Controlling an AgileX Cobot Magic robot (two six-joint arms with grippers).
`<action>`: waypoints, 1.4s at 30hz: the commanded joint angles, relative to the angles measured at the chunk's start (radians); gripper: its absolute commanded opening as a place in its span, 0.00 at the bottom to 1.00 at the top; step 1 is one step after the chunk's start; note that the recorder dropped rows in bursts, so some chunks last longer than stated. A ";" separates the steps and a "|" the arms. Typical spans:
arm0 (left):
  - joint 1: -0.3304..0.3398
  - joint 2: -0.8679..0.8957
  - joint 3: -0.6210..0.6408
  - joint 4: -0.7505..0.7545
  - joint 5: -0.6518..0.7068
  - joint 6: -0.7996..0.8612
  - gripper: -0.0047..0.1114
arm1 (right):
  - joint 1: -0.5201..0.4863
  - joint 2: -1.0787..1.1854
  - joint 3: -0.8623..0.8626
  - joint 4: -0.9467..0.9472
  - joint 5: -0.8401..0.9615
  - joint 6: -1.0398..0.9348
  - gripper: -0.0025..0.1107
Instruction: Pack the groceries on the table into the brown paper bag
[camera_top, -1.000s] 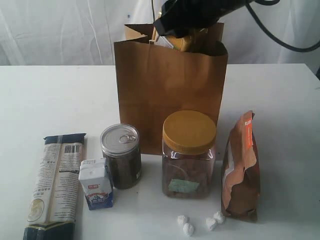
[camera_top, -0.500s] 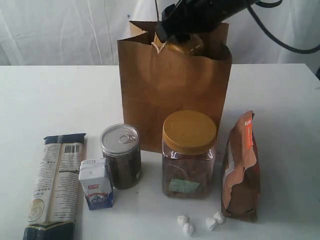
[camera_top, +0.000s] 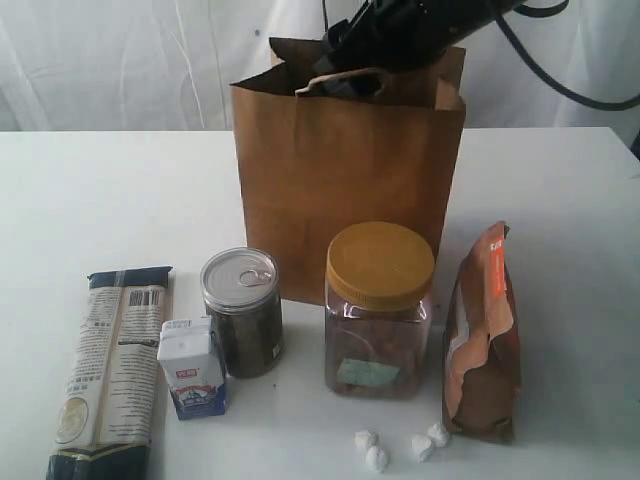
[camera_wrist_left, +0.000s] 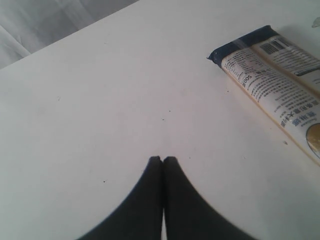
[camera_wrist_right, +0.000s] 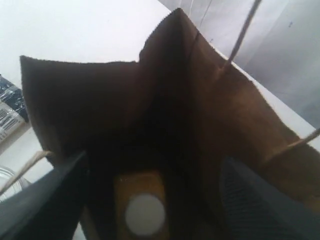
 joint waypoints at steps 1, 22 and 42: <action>0.002 -0.005 0.005 -0.003 -0.005 -0.002 0.04 | -0.004 -0.011 -0.008 0.001 -0.010 0.000 0.62; 0.002 -0.005 0.005 -0.003 -0.005 -0.002 0.04 | -0.004 -0.264 -0.010 0.023 0.003 -0.011 0.62; 0.002 -0.005 0.005 -0.003 -0.005 -0.002 0.04 | -0.369 -0.379 0.346 -0.708 -0.069 0.926 0.02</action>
